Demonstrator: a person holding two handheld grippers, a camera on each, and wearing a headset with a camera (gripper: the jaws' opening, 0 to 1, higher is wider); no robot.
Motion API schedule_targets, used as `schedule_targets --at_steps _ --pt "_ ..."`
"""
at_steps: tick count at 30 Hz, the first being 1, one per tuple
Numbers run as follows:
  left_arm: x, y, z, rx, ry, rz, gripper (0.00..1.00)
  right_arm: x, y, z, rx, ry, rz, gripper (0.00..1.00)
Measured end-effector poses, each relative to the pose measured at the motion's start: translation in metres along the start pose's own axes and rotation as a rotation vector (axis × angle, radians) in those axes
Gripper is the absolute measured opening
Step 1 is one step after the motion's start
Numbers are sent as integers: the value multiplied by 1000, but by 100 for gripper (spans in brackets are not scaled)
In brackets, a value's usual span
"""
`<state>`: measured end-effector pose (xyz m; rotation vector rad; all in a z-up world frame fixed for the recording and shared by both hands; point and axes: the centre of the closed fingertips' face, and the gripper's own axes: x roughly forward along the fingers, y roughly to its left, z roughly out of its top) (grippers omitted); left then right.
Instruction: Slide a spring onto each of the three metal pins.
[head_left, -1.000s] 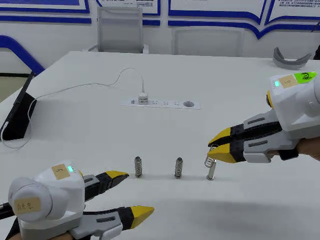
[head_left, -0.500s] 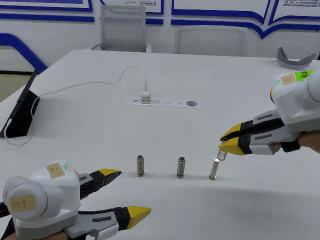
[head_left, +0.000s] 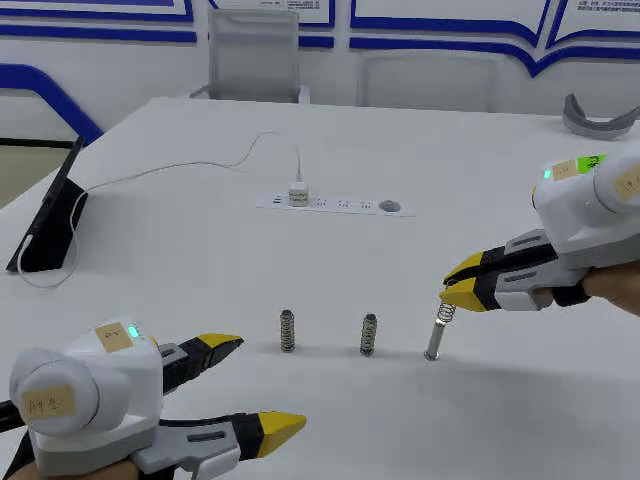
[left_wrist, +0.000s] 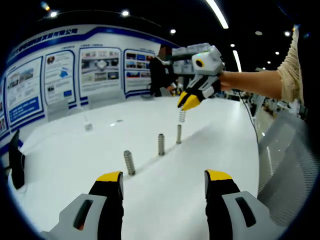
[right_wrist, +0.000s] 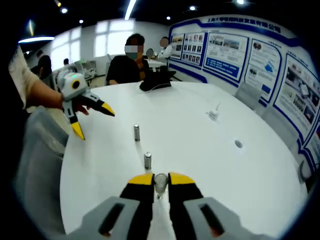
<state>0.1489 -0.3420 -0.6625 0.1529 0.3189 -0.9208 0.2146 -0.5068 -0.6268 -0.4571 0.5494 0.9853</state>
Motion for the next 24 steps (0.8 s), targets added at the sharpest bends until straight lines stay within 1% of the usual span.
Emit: schedule_targets --at_steps 24 --pt "-2 3 -3 -10 7 7 66 10 -3 -10 23 15 7 12"
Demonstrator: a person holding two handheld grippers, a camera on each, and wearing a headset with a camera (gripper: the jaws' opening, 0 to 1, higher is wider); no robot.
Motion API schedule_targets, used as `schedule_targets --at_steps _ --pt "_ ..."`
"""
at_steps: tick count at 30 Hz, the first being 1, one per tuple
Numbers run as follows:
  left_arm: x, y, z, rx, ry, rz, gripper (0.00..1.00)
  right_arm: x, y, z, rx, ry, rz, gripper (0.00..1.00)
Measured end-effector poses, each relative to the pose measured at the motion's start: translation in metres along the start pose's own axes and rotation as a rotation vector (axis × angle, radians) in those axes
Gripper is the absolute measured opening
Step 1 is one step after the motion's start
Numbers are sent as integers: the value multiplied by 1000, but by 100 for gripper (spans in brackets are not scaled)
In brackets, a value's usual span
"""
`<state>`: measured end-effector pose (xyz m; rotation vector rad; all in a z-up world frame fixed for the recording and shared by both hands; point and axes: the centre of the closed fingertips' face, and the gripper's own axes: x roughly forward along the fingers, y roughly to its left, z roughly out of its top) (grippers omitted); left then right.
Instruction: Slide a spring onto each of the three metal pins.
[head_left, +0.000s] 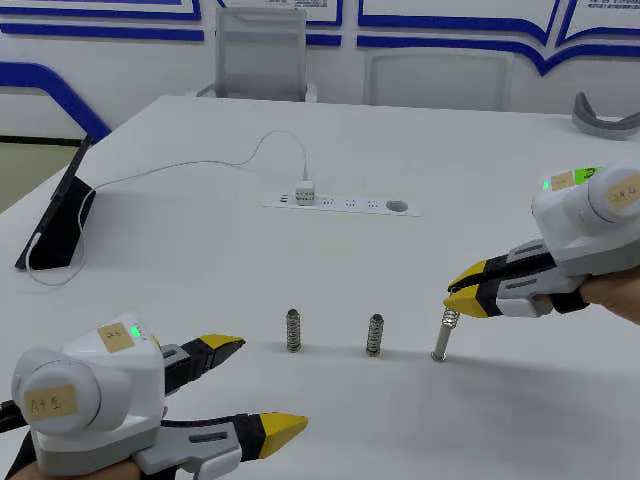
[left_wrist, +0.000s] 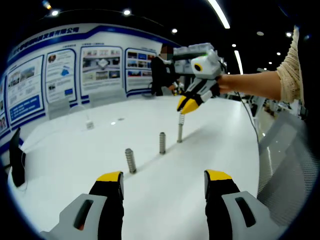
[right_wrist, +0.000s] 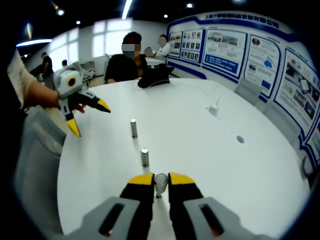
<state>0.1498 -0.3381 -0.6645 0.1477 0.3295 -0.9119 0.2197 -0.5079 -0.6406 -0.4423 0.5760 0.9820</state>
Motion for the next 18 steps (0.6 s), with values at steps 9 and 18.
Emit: schedule_targets --at_steps 9,18 --pt "0 -1 -1 -1 2 -1 66 6 1 -5 0 17 5 12" --pt "0 -1 -1 -1 4 0 66 17 3 -13 -1 39 6 12"
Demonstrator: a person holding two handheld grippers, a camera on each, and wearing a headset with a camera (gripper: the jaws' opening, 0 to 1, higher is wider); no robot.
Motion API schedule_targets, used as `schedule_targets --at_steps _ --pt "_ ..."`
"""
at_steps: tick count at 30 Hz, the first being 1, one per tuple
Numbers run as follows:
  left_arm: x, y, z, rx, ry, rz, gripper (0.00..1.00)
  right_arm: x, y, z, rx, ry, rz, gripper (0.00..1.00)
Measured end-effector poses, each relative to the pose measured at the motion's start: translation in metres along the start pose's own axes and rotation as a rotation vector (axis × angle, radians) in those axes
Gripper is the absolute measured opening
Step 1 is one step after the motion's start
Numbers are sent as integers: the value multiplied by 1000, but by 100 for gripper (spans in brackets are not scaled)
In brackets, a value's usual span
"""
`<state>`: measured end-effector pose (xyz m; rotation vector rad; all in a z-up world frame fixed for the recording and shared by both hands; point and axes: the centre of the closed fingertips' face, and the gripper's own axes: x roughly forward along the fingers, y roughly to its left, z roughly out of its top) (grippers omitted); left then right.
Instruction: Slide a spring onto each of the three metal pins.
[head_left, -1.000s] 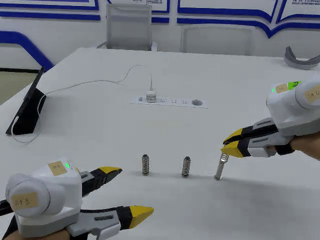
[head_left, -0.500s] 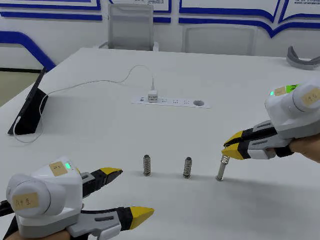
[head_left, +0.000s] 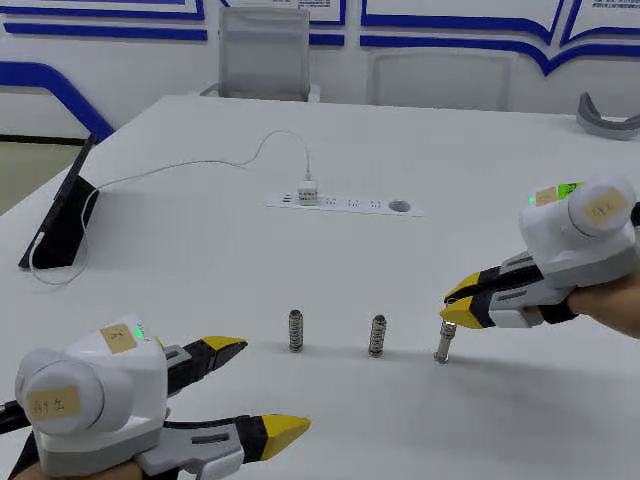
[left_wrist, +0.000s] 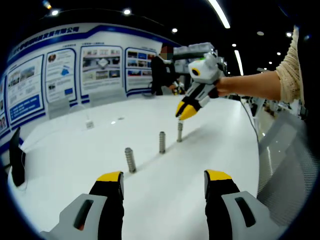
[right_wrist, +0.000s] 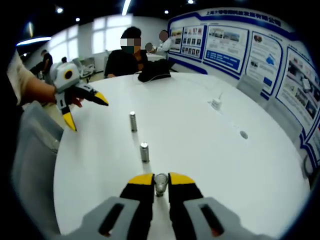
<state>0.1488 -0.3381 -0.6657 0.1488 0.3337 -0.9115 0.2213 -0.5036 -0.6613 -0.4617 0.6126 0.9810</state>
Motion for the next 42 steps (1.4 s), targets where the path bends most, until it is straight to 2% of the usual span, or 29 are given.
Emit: schedule_targets --at_steps 36,42 --pt "-1 1 -3 -12 4 2 66 21 -1 -29 34 68 -7 12" --pt "0 1 -3 -13 3 1 66 21 -2 -29 41 61 -8 12"
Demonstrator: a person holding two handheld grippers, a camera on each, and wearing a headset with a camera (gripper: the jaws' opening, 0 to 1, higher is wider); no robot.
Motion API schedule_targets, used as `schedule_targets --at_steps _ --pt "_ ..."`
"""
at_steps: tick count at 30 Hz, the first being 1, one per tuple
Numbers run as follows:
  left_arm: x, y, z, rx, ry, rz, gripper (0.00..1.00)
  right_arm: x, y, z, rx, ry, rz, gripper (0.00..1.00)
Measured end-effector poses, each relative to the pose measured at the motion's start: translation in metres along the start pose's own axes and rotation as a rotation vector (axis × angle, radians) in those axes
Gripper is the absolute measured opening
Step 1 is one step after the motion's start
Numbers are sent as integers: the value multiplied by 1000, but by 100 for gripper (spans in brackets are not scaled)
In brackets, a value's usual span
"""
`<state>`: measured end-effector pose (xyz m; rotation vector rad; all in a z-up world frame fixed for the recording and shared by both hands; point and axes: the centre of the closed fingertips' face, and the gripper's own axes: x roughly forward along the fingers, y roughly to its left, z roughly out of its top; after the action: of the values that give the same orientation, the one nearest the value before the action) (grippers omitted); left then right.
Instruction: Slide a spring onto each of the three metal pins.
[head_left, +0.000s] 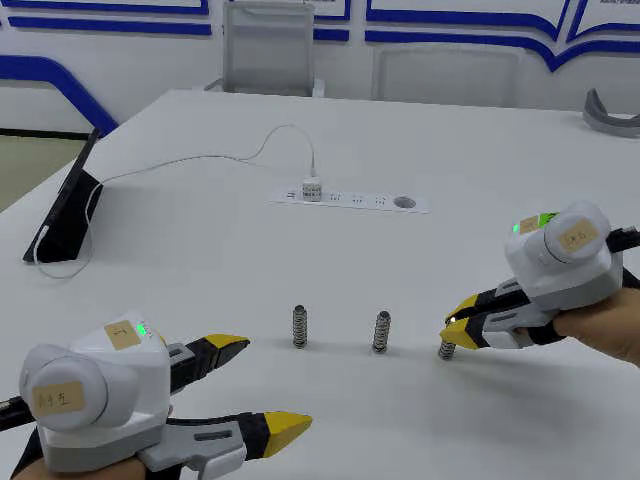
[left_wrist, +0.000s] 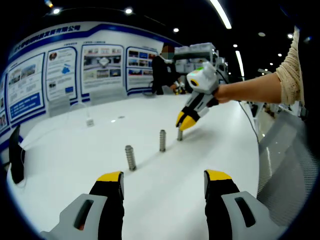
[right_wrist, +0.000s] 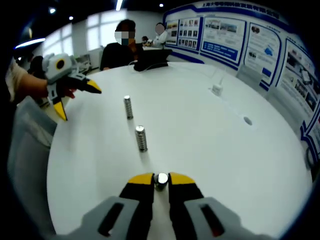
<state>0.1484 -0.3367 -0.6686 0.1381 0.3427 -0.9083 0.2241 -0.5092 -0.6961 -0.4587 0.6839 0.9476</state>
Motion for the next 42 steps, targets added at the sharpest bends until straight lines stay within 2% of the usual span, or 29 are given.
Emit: schedule_targets --at_steps 11,24,42 --pt "1 -1 0 -2 1 -2 66 1 0 -5 9 1 -1 17" --pt "2 1 0 0 3 0 68 -10 1 -8 20 -31 -17 29" --pt "1 11 0 3 6 15 71 -35 13 -7 22 -118 -48 43"
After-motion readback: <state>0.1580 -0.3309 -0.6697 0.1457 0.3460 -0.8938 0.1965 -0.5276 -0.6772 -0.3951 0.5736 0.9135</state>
